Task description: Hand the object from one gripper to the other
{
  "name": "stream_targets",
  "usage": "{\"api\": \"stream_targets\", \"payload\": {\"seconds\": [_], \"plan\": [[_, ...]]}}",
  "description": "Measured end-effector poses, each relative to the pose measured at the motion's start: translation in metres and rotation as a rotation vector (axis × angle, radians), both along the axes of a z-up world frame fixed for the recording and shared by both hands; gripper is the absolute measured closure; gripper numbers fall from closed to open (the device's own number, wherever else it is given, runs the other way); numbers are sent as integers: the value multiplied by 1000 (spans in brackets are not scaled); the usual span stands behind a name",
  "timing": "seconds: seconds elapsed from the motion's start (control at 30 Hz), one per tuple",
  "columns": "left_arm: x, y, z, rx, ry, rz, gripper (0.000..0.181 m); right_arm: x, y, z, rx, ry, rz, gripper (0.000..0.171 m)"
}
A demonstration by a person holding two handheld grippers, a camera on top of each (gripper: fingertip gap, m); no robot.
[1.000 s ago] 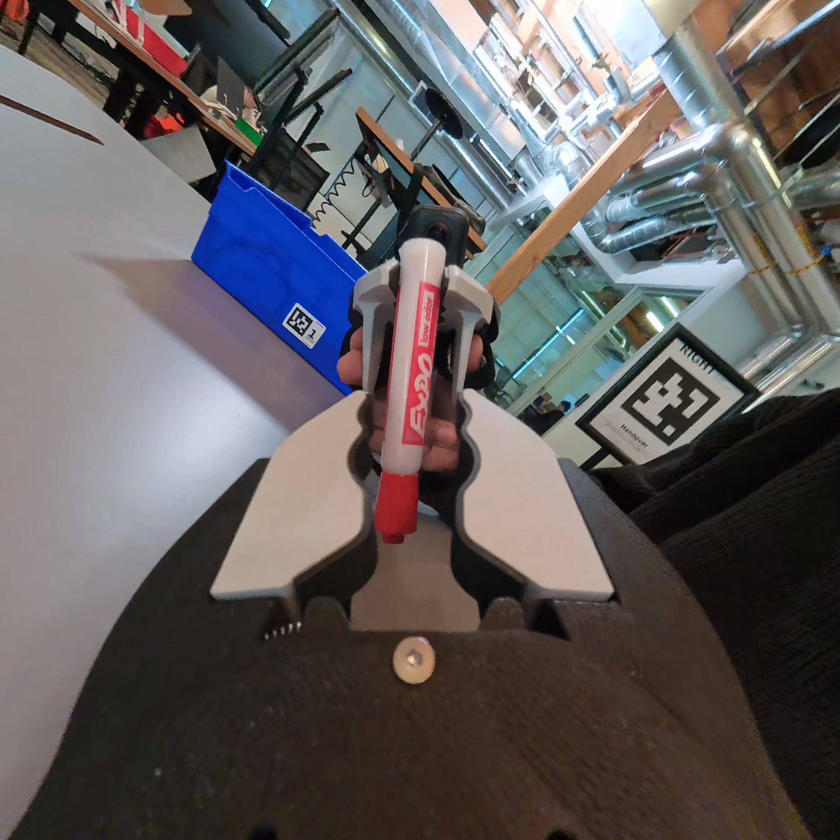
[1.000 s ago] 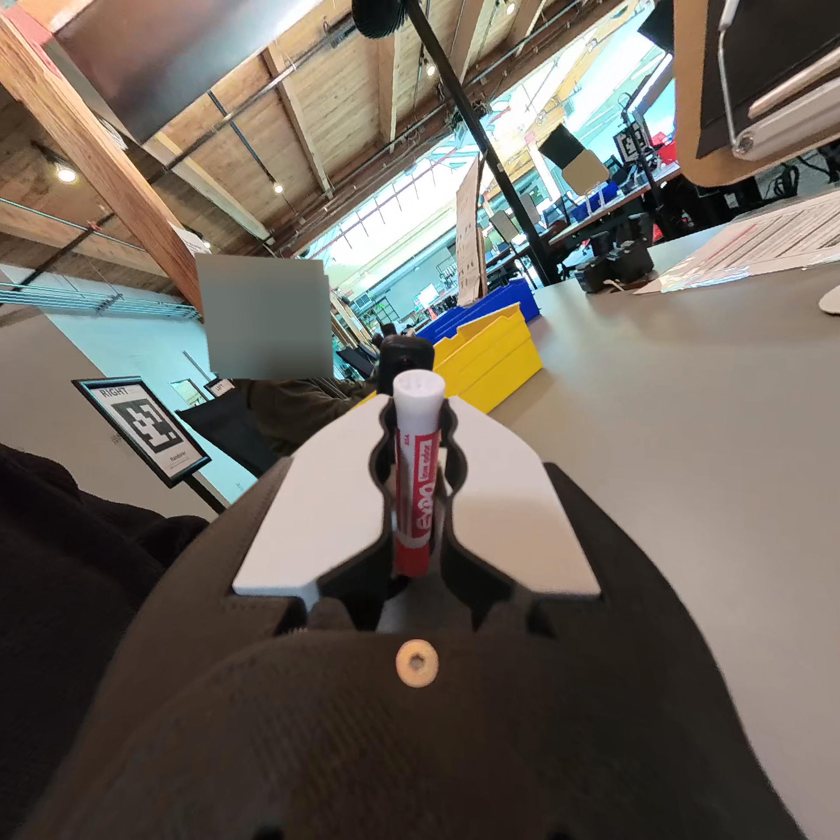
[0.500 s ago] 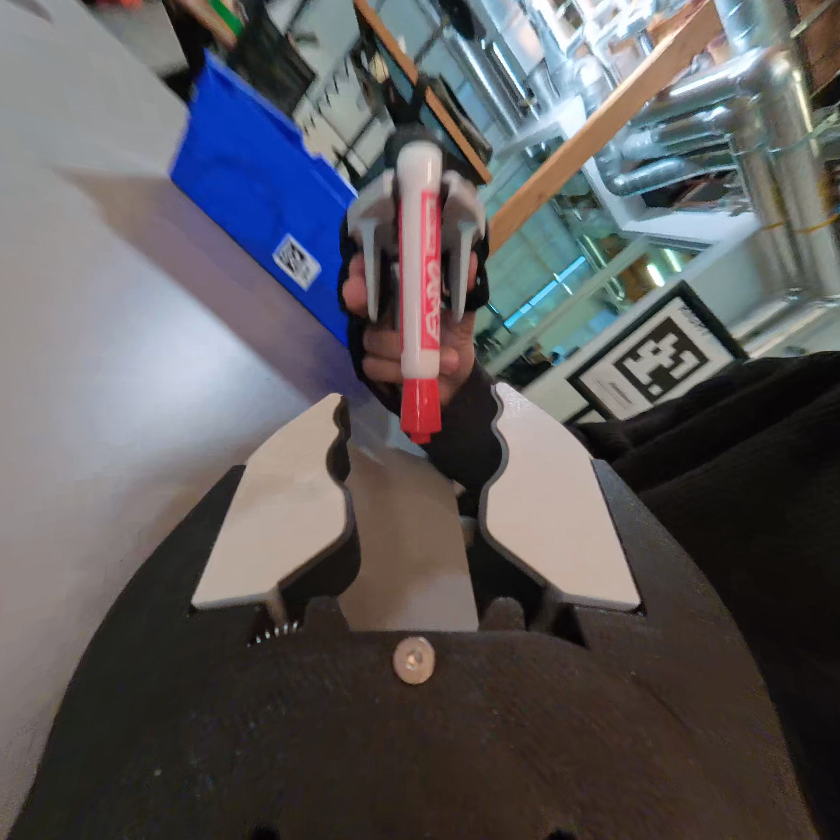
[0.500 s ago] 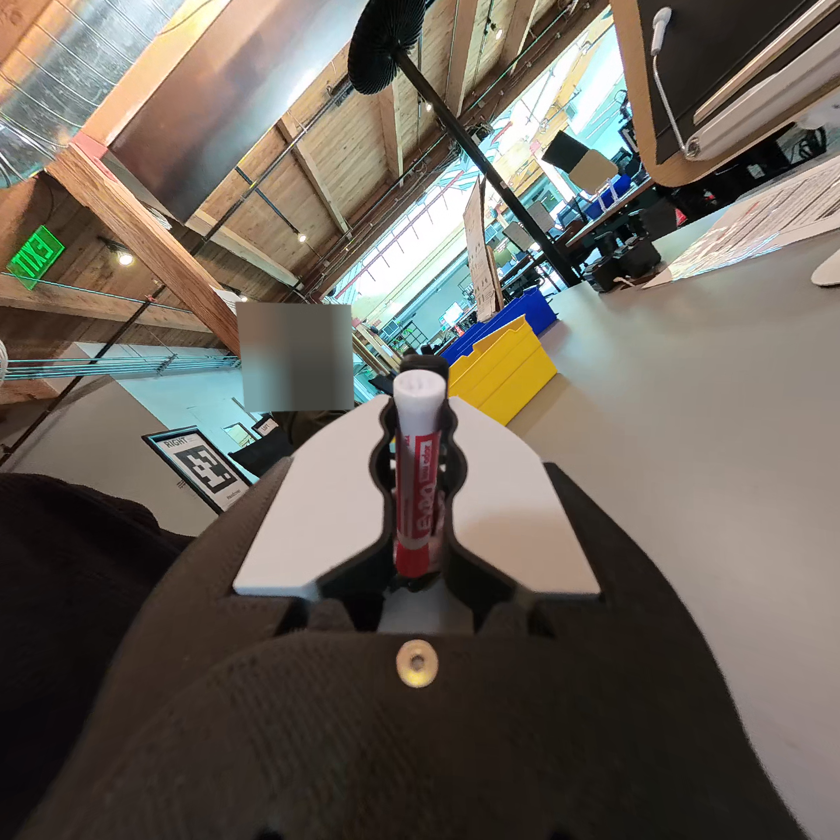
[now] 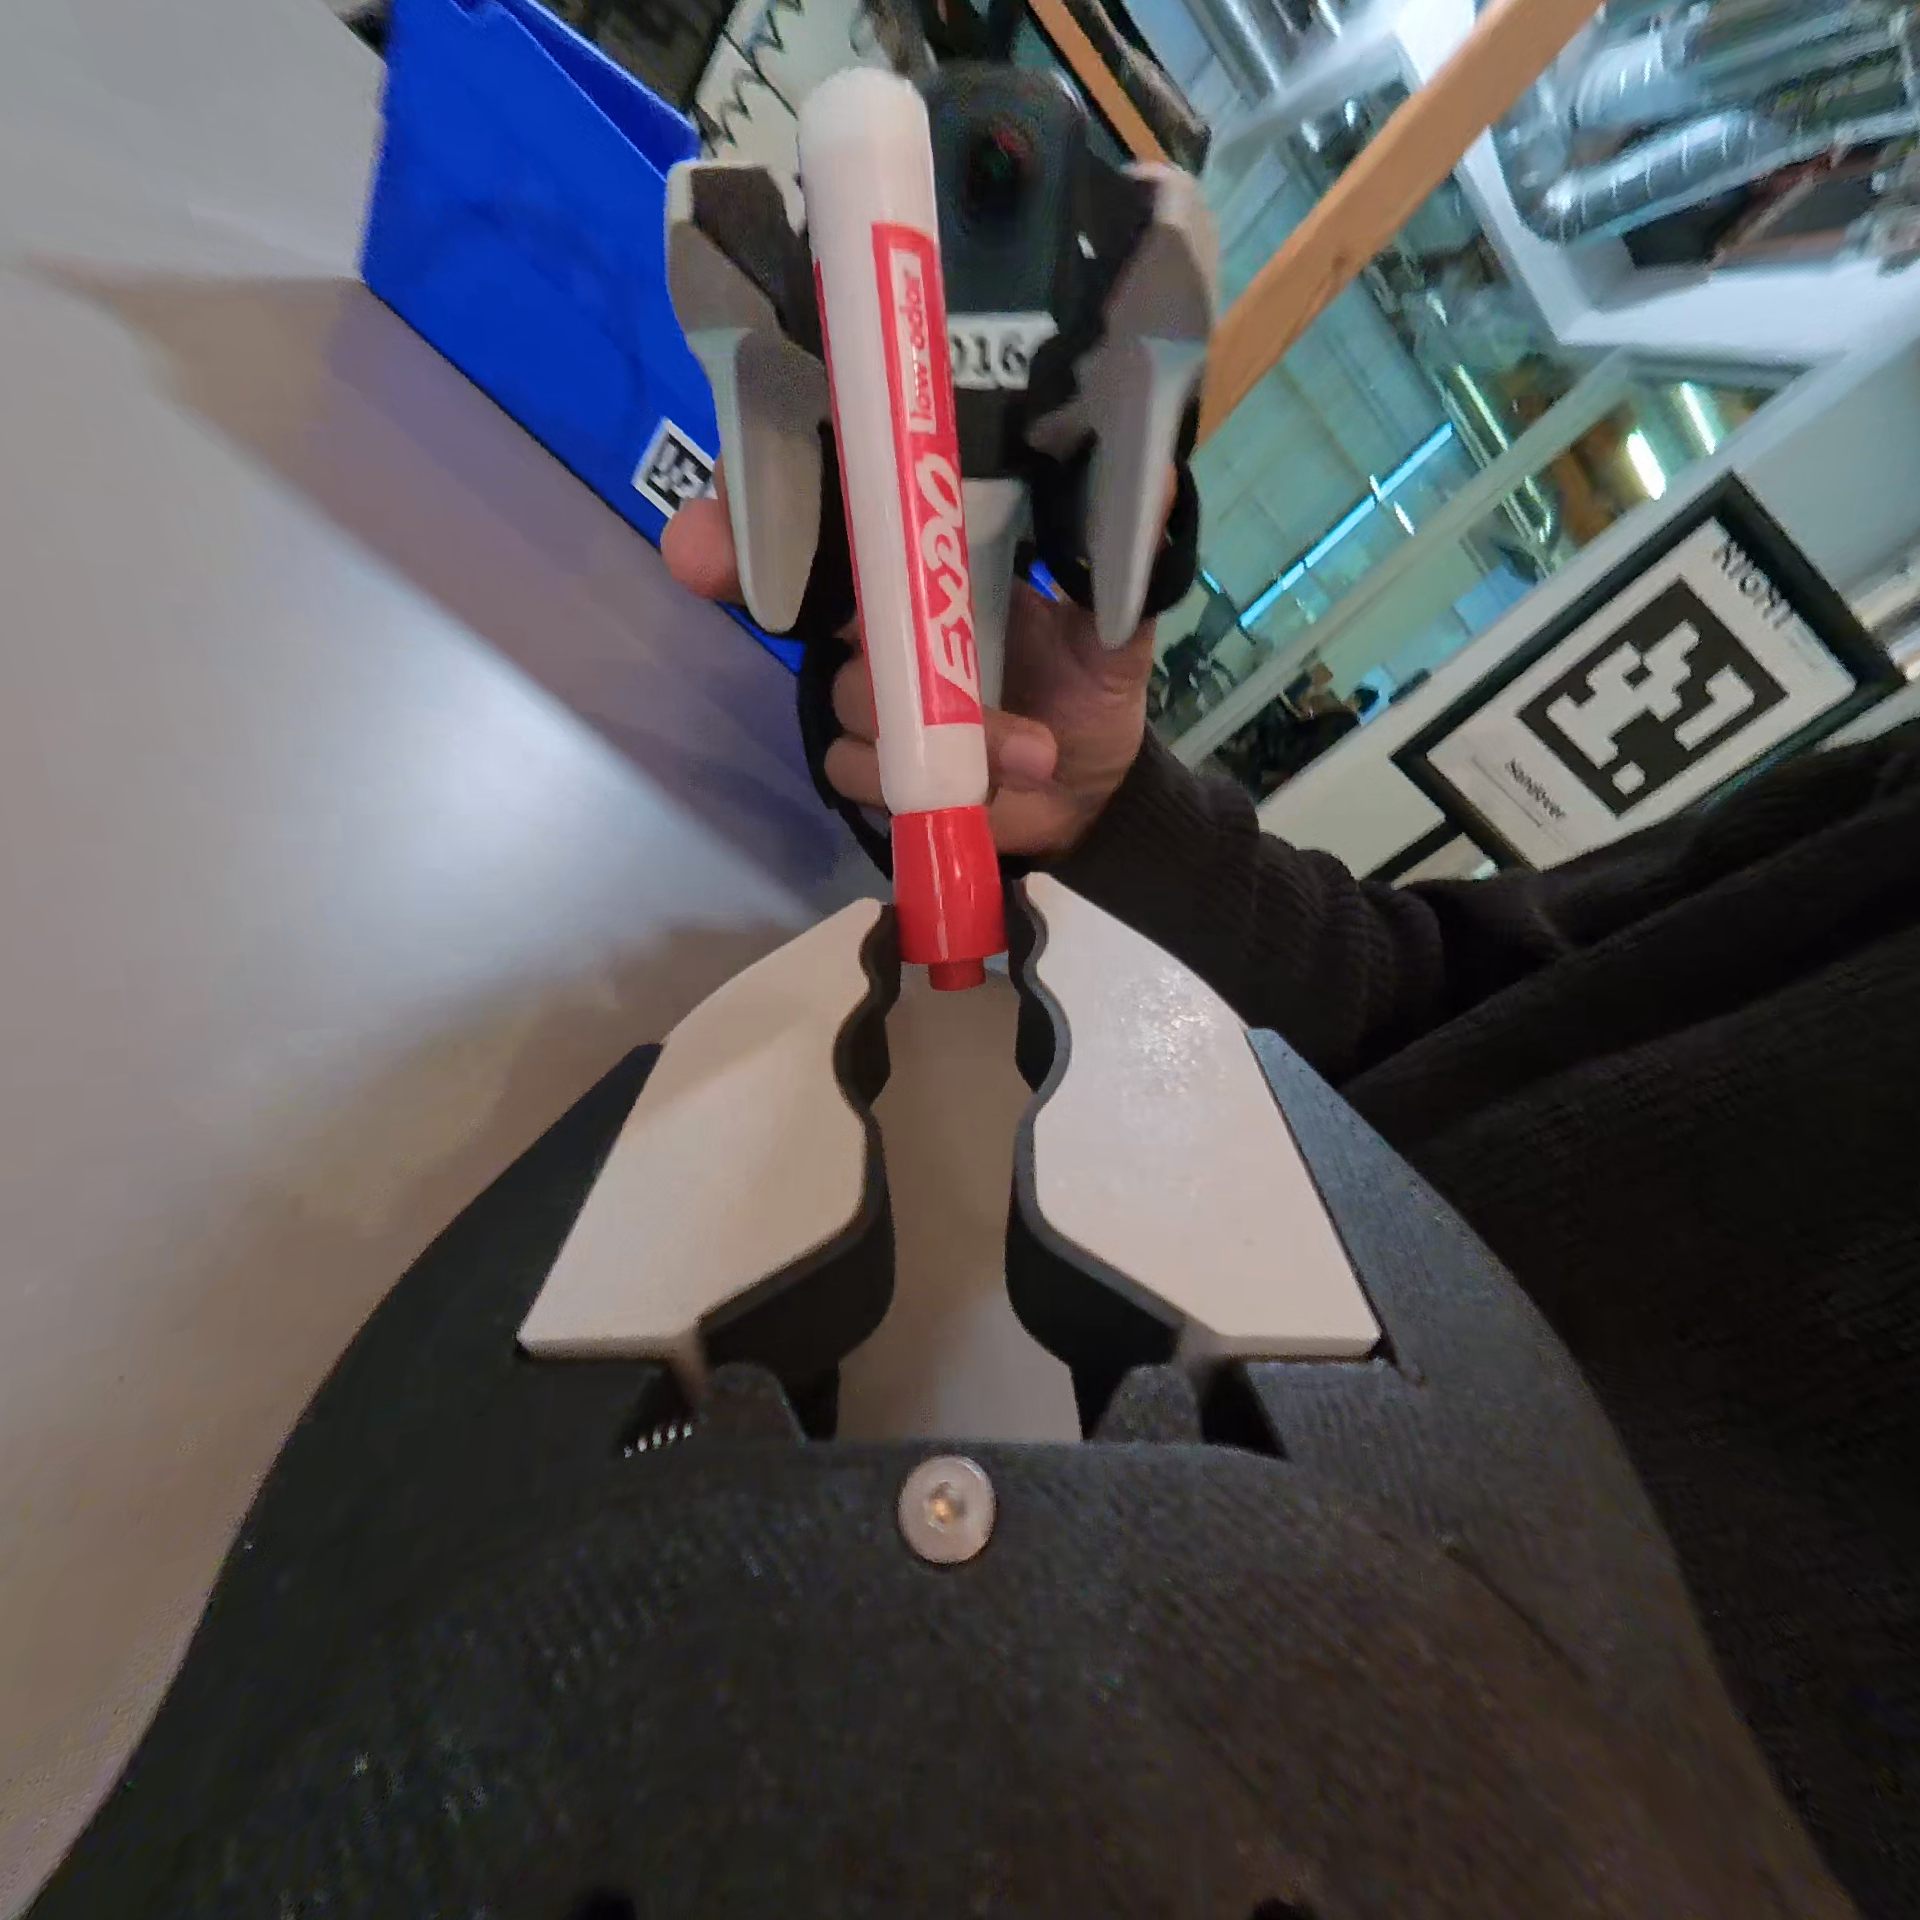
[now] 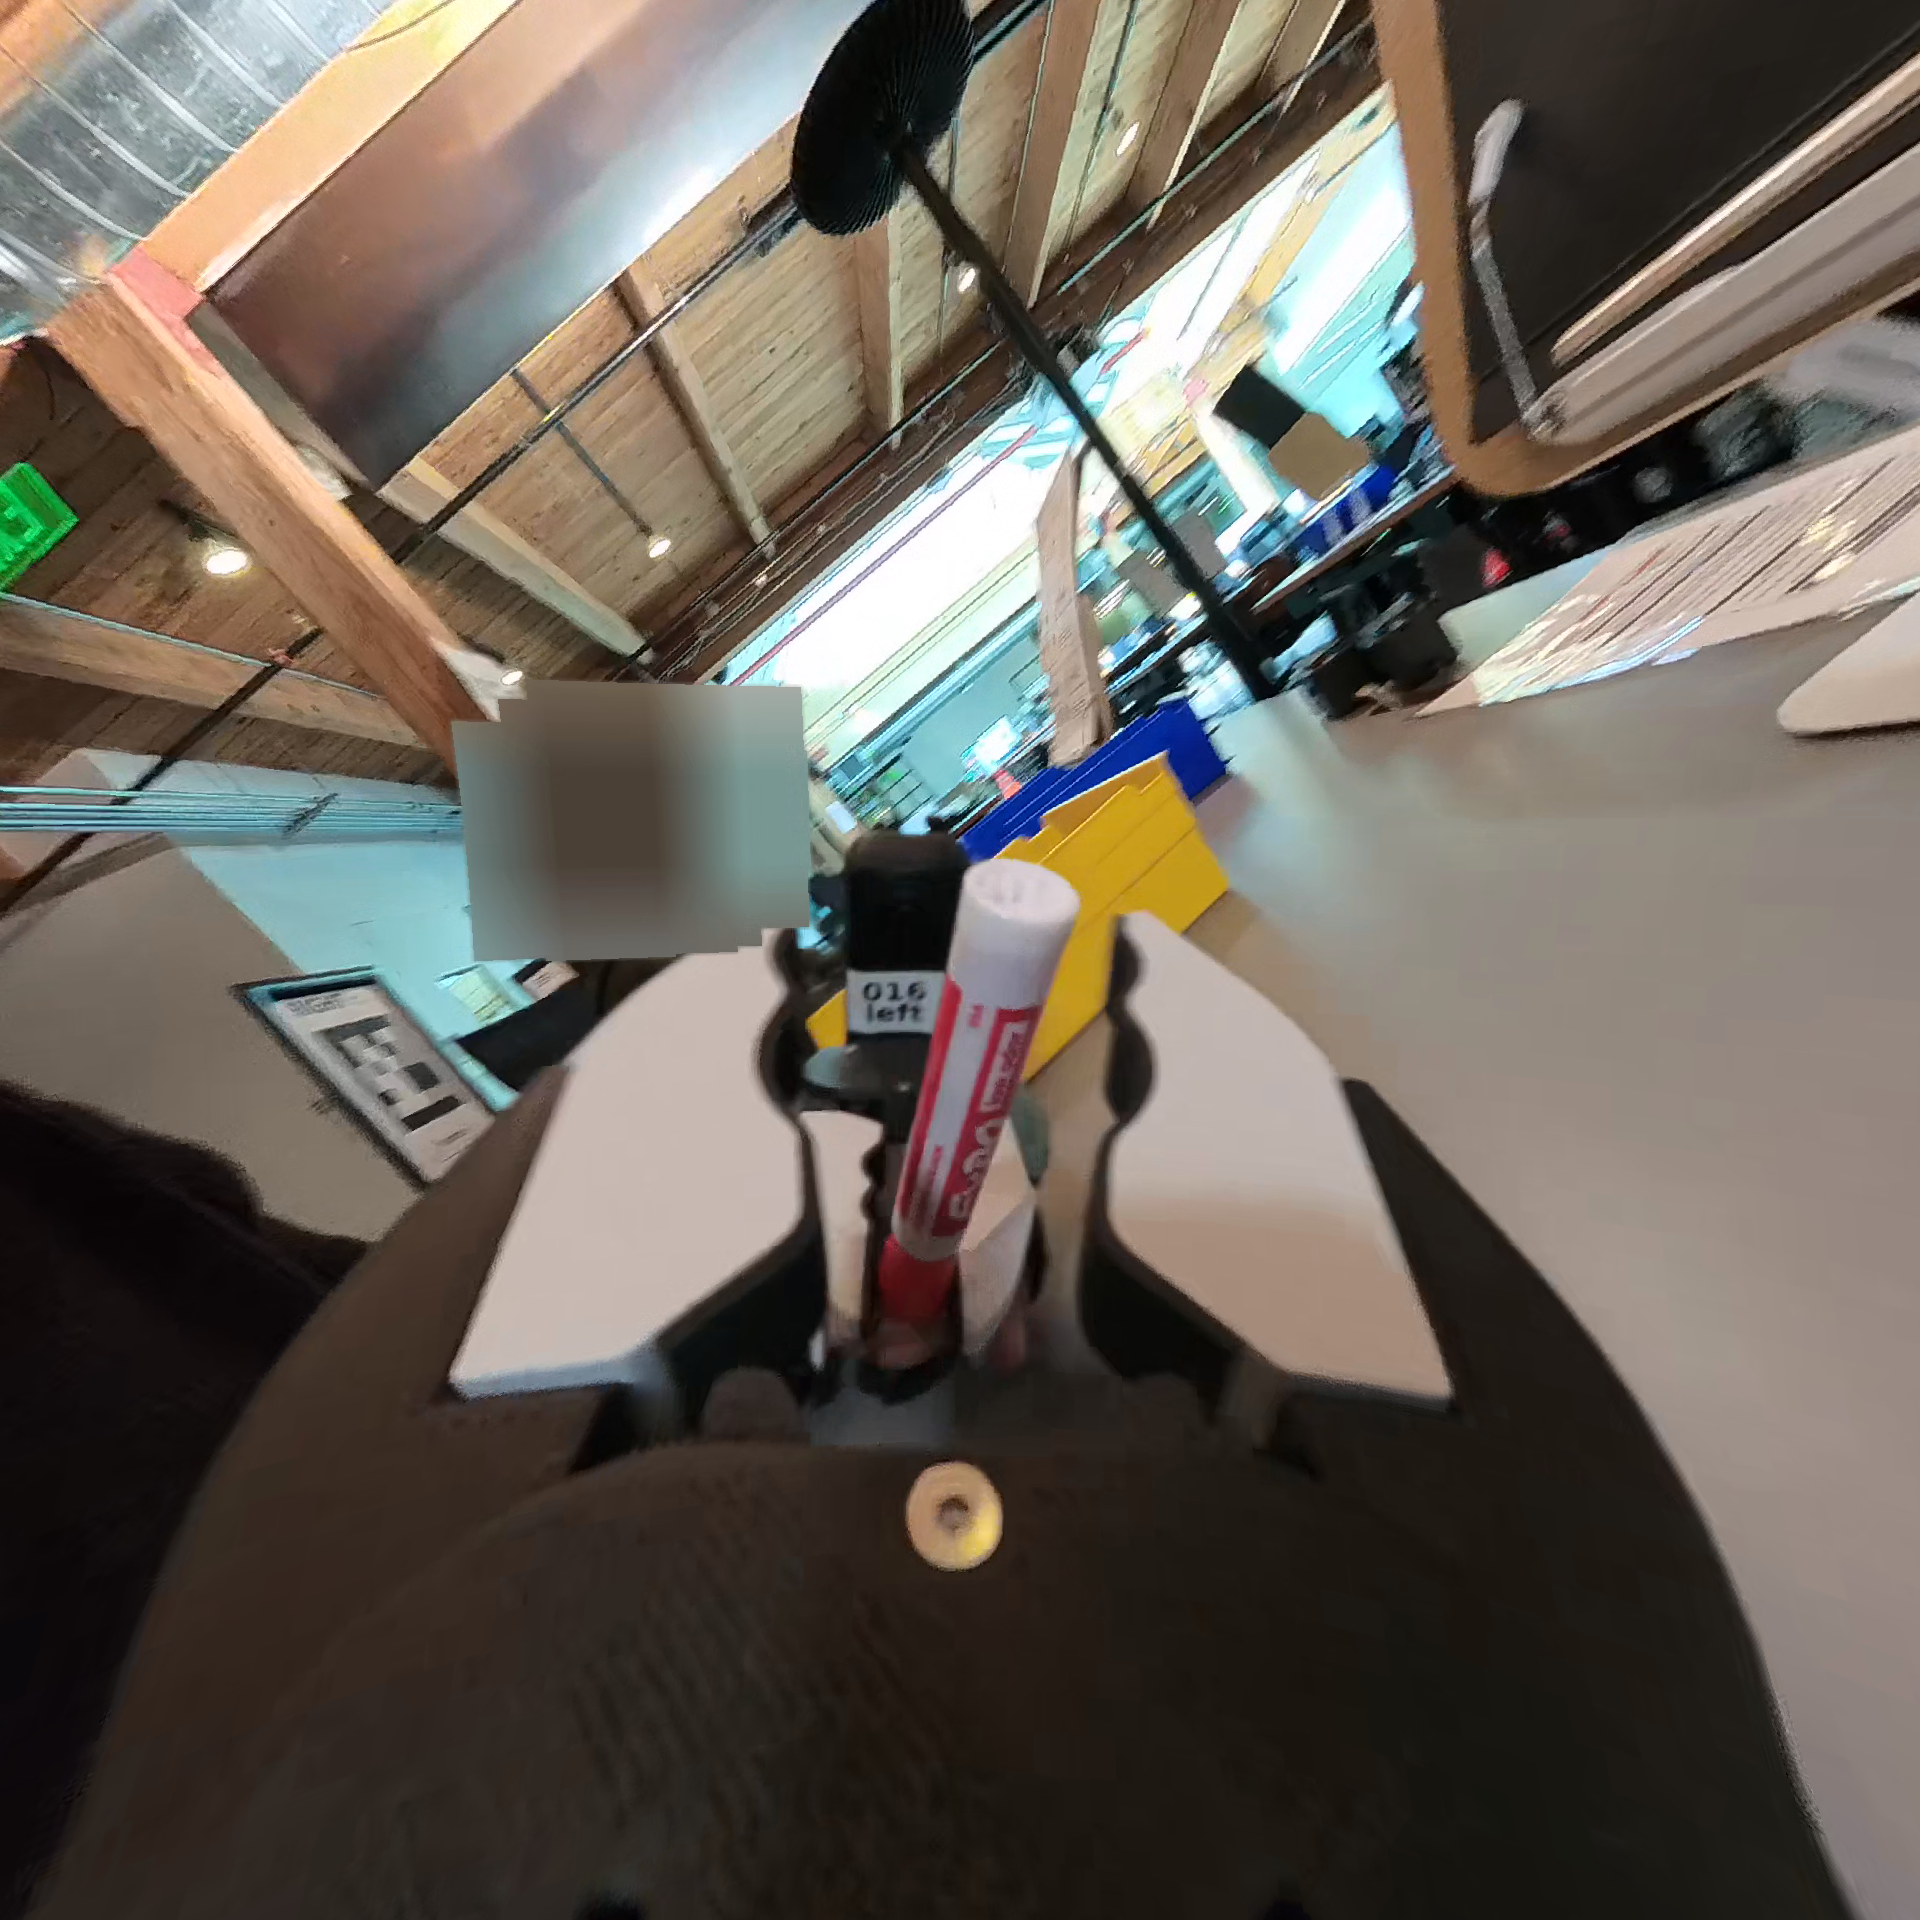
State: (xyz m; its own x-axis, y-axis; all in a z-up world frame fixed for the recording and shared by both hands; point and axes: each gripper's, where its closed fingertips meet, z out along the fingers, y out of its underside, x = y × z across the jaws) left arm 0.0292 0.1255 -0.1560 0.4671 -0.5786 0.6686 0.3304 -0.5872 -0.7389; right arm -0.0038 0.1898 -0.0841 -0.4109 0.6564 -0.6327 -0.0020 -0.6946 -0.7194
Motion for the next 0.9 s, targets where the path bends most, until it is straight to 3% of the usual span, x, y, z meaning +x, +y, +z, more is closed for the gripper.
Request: {"api": "stream_targets", "payload": {"seconds": [0.1,0.2,0.27,0.37,0.53,0.67,0.8,0.87,0.9], "plan": [[-28,12,-9,-97,-61,146,158,-4,15,-5,91,-22,-160,86],[-58,15,-16,-196,-213,253,158,-8,19,-19,348,-128,-278,81],[-66,13,-13,-222,-301,246,158,-10,19,-32,641,-212,-347,85],[-62,8,-15,-259,-294,185,158,-12,15,-57,1137,-317,-402,89],[-41,-3,-22,-321,-243,36,158,-17,12,-73,1673,-349,-490,85],[-29,-8,-22,-332,-234,-32,158,-19,9,-85,2059,-360,-502,104],[-19,-13,-23,-339,-214,-86,158,-25,12,-93,2237,-388,-536,115],[-19,-13,-22,-331,-215,-84,157,-24,9,-87,2277,-357,-578,150],[-20,-13,-19,-317,-233,-85,157,-24,8,-85,2286,-356,-585,151]]}}
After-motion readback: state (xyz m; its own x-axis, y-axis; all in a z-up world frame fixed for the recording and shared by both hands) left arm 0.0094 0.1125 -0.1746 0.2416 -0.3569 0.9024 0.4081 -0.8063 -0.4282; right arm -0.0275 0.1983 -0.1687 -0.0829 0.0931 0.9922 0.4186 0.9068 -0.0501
